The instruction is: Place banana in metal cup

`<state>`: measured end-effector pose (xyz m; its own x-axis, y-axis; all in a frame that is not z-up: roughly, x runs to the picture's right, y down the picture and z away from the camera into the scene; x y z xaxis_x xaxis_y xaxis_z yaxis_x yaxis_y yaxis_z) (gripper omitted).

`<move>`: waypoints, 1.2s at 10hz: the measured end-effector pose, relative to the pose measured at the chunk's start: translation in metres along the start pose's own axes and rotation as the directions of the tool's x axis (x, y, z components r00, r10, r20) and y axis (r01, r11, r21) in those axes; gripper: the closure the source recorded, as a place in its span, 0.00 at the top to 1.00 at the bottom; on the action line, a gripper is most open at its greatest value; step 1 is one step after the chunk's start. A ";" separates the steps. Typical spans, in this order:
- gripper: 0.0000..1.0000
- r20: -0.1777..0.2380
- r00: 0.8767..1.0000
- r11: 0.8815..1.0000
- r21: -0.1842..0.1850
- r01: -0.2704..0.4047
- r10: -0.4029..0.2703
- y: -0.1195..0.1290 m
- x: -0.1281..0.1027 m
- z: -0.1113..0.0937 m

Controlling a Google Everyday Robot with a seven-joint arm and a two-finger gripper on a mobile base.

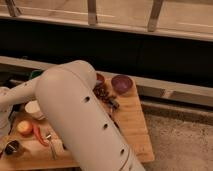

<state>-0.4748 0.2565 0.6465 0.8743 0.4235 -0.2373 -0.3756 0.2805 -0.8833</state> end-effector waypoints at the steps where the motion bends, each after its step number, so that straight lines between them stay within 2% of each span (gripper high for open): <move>1: 0.13 0.004 1.000 1.000 0.001 -0.021 0.021 -0.005 0.005 -0.001; 4: 0.13 0.037 0.994 0.994 0.026 -0.109 0.108 -0.040 0.026 -0.024; 6: 0.28 0.044 0.989 0.990 0.026 -0.139 0.138 -0.050 0.033 -0.028; 7: 0.38 0.044 0.989 0.990 0.021 -0.142 0.141 -0.049 0.034 -0.026; 8: 0.43 0.044 0.989 0.990 0.016 -0.139 0.138 -0.045 0.034 -0.022; 12: 0.43 0.047 0.993 0.994 0.007 -0.110 0.110 -0.028 0.034 -0.020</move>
<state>-0.4286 0.2460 0.6553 0.8123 0.4916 -0.3138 -0.4719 0.2378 -0.8490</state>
